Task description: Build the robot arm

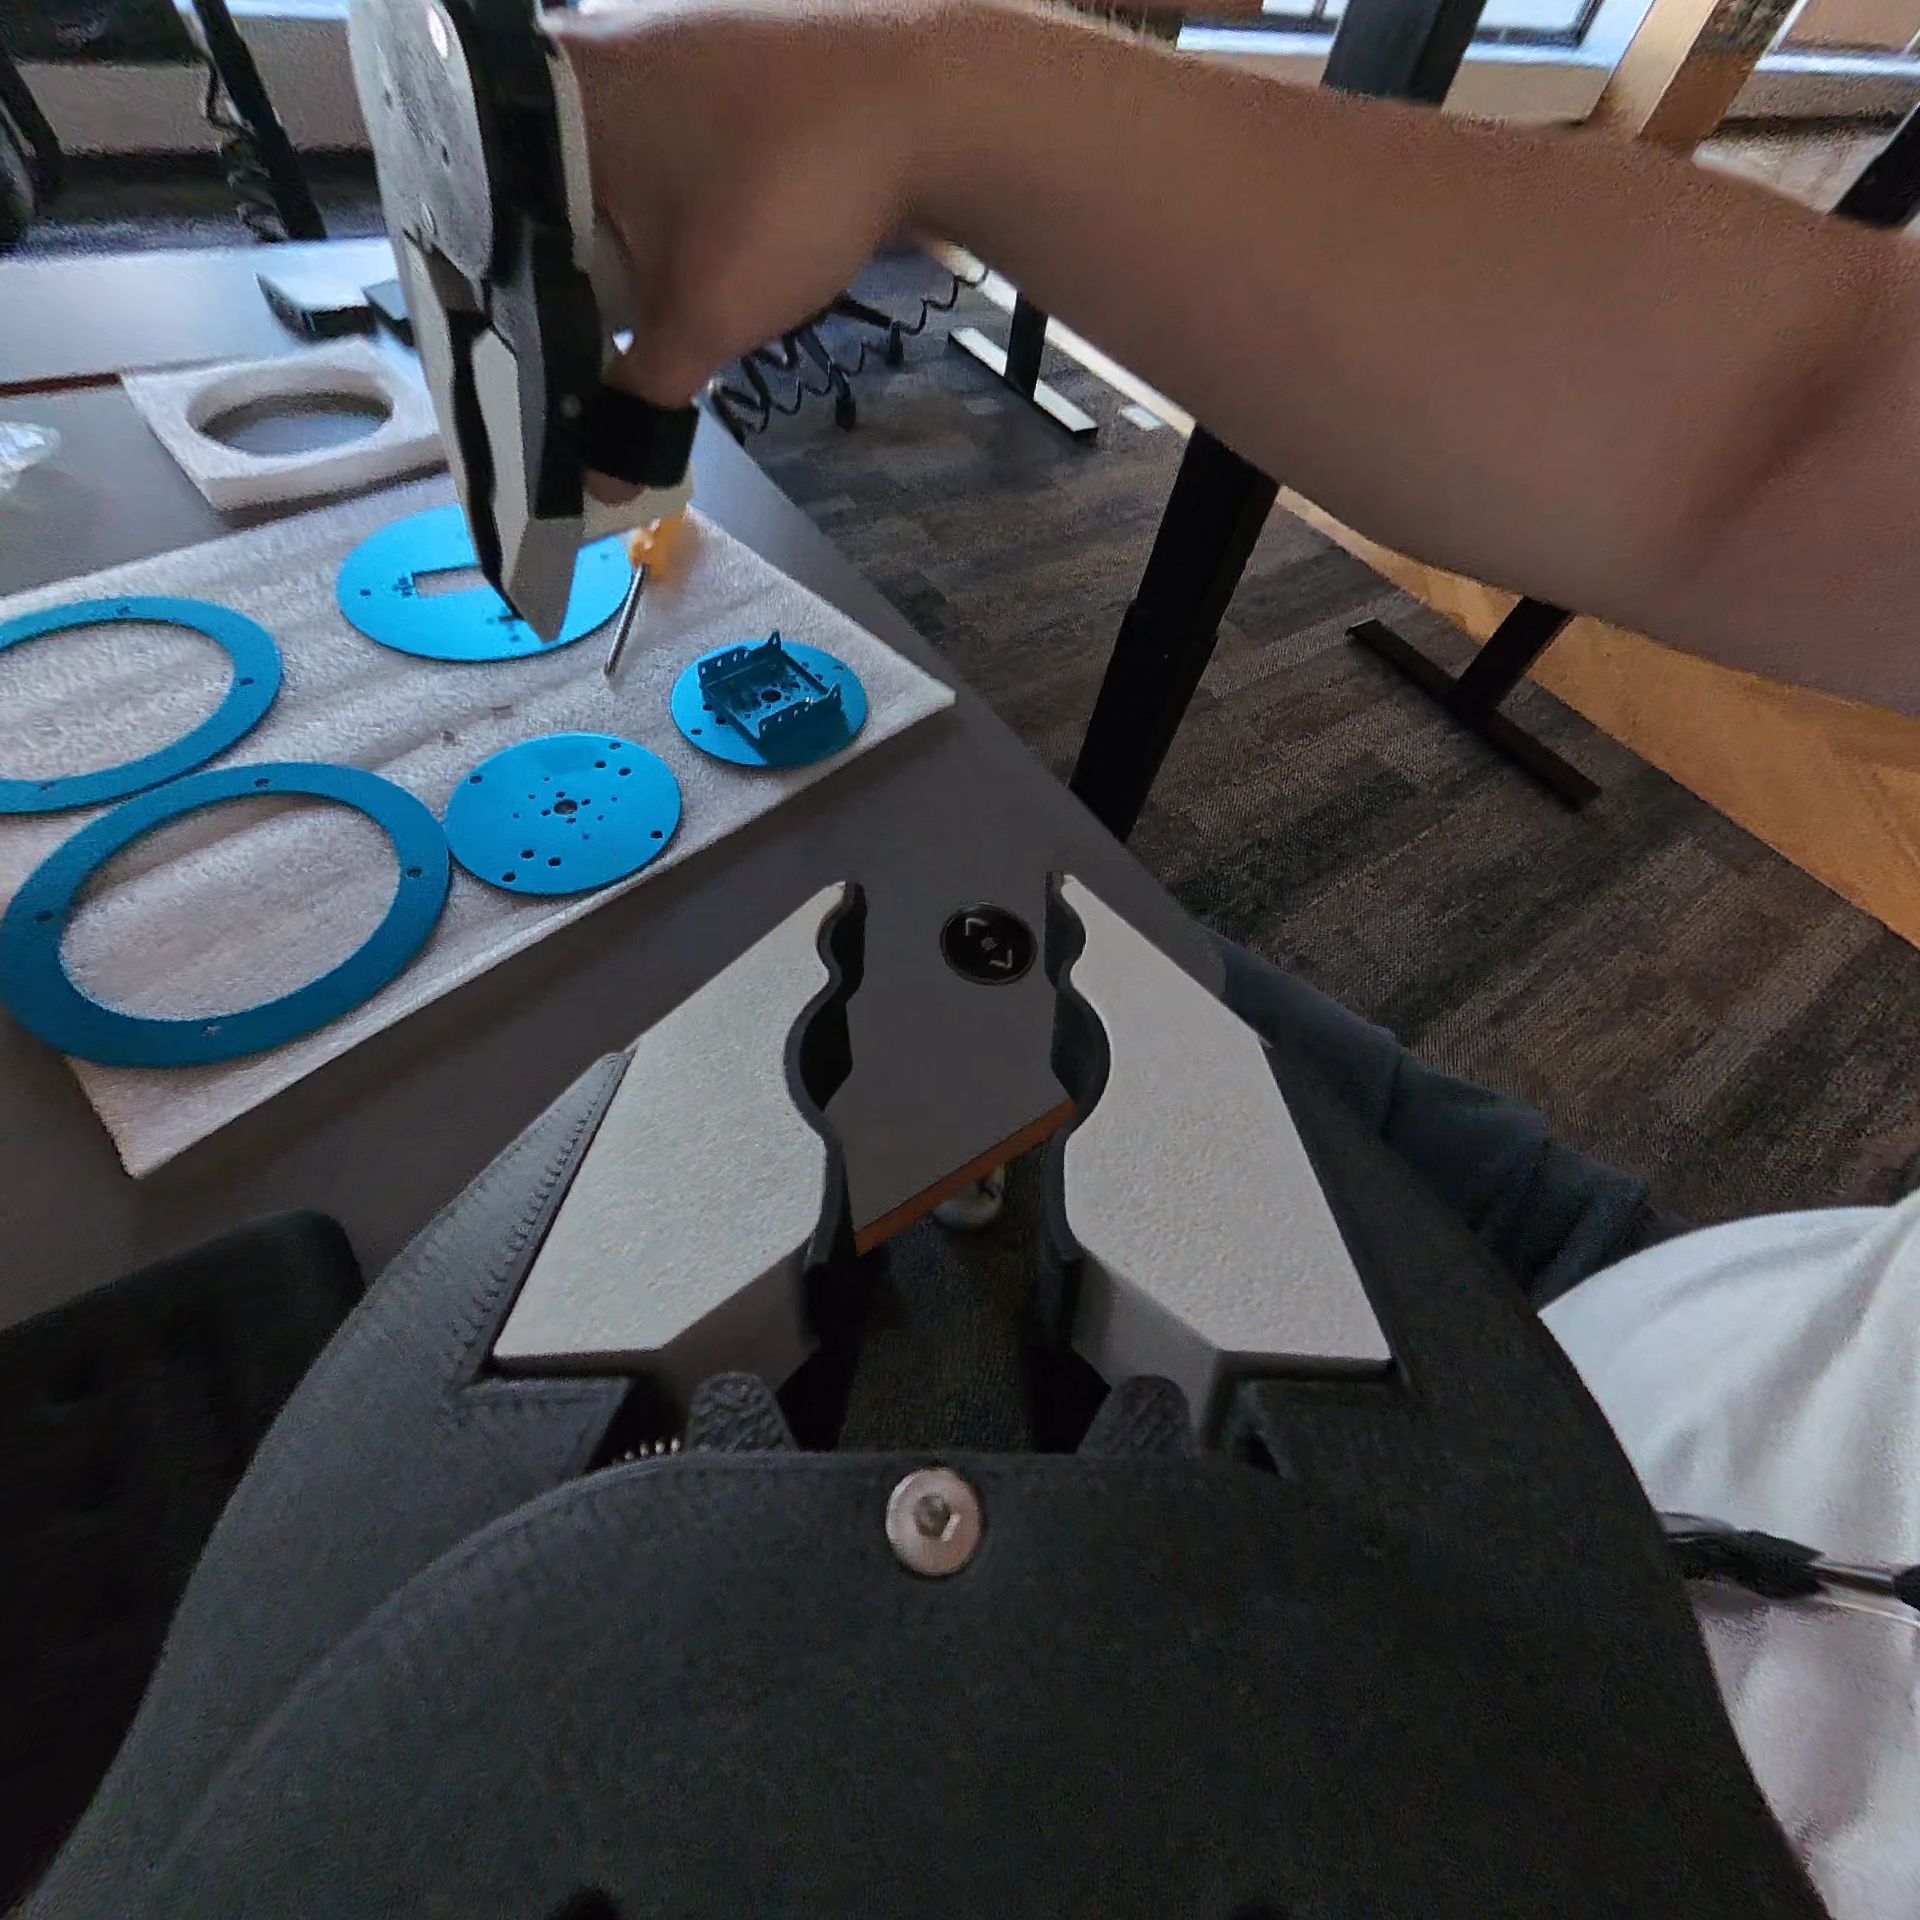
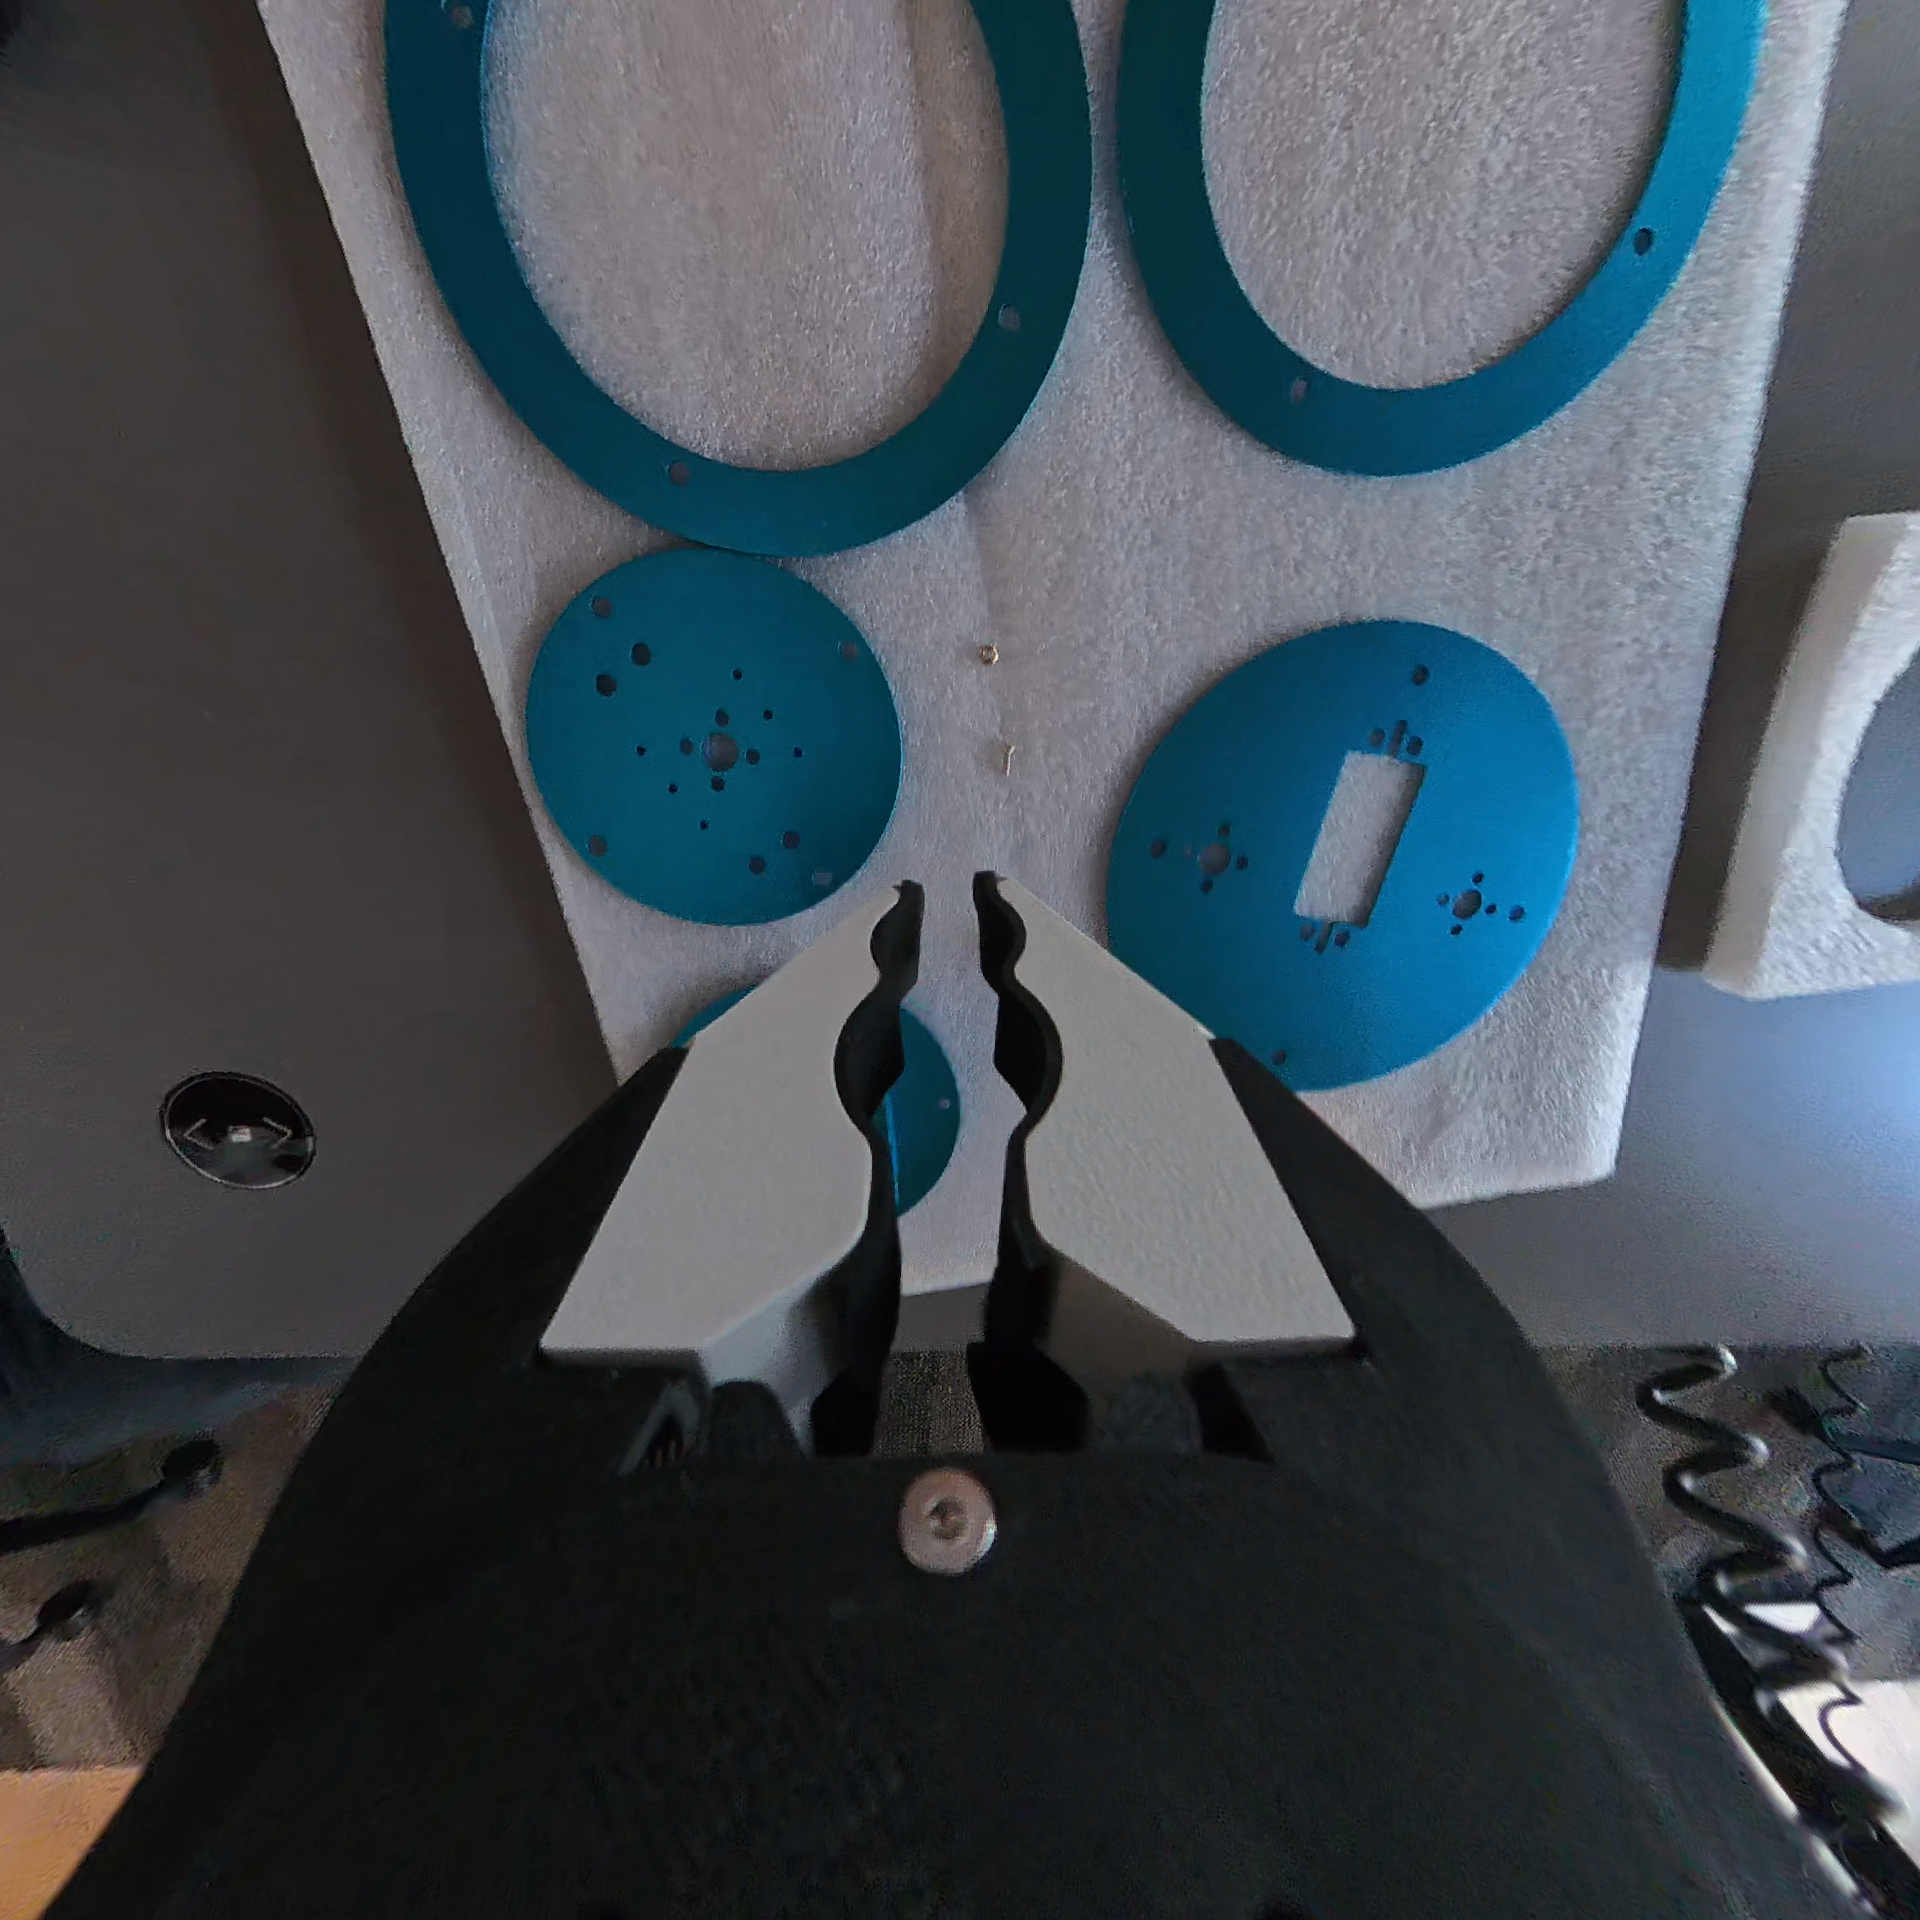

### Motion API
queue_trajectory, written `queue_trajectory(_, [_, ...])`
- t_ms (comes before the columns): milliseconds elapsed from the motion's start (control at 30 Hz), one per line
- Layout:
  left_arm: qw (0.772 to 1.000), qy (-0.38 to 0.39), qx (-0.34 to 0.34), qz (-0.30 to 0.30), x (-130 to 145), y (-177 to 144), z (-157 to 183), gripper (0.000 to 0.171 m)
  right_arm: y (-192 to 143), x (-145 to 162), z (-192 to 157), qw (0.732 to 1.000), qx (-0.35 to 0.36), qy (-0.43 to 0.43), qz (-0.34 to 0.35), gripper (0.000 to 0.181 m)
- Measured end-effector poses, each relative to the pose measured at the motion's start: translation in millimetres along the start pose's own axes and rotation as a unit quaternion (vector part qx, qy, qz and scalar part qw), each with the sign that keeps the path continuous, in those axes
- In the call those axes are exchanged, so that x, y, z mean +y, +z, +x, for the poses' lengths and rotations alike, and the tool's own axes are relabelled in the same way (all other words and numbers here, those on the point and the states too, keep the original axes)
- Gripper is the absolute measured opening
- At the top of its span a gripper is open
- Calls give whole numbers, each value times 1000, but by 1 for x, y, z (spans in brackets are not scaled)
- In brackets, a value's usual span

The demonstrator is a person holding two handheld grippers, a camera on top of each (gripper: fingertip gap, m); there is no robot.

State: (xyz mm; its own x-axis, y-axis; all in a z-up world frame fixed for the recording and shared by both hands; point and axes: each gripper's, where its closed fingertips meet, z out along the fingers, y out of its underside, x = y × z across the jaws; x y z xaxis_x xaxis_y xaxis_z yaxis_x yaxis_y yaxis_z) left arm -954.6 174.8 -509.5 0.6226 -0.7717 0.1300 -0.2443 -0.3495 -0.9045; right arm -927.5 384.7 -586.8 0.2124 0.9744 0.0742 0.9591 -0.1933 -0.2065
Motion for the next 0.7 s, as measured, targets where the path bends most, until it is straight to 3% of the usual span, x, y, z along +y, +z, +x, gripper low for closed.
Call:
queue_trajectory(133, [998, -7, -35, -53, 18, 16, -33, 31, 23, -12, 9, 998, -52, -26, -10, 10])
queue_trajectory(333, [997, -6, -59, -43, 6, 26, -65, 31, 27, -22, 12, 993, -70, -96, 15, 9])
queue_trajectory(433, [997, -1, -58, -58, 10, 36, -80, 30, 13, -18, 13, 992, -49, -77, 93, 9])
queue_trajectory(533, [994, -4, -83, -64, 7, 48, -111, 31, -14, 1, 2, 974, -30, -17, 226, 17])
queue_trajectory(700, [996, -7, -65, -60, -10, 73, -138, 33, -33, 56, -33, 927, -33, 61, 369, 57])
